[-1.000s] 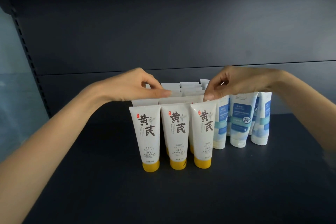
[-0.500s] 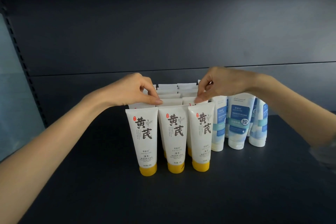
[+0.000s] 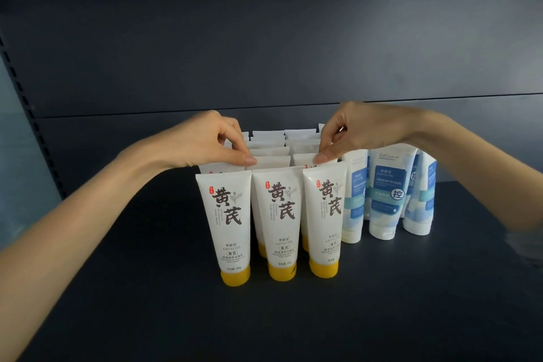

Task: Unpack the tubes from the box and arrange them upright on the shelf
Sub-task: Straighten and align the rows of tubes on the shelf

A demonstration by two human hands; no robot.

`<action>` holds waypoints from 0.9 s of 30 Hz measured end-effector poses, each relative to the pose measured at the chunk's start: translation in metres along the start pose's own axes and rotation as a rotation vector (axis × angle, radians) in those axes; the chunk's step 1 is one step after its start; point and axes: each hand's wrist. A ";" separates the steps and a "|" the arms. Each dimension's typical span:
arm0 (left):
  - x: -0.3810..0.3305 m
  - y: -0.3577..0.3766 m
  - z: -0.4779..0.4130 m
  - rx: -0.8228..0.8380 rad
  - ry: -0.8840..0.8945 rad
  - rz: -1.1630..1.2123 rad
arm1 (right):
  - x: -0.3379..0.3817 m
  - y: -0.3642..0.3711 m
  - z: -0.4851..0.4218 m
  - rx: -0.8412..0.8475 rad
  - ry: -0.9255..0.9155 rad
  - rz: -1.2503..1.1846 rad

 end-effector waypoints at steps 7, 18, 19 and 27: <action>-0.001 0.006 -0.002 -0.029 0.020 0.038 | -0.001 -0.012 -0.002 -0.037 0.015 -0.053; 0.003 0.009 -0.004 -0.031 0.037 0.113 | -0.023 -0.028 -0.006 -0.195 0.049 -0.031; 0.004 0.008 -0.004 -0.021 0.034 0.110 | -0.025 -0.031 -0.005 -0.215 0.050 -0.037; 0.004 -0.017 -0.022 0.113 -0.013 0.006 | -0.071 -0.056 -0.005 -0.396 0.097 -0.084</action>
Point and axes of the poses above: each hand's wrist, its own z-axis away from the middle knuckle, its own y-axis out of the palm, x = y × z, and after that the axes turned 1 degree about x, right-handed
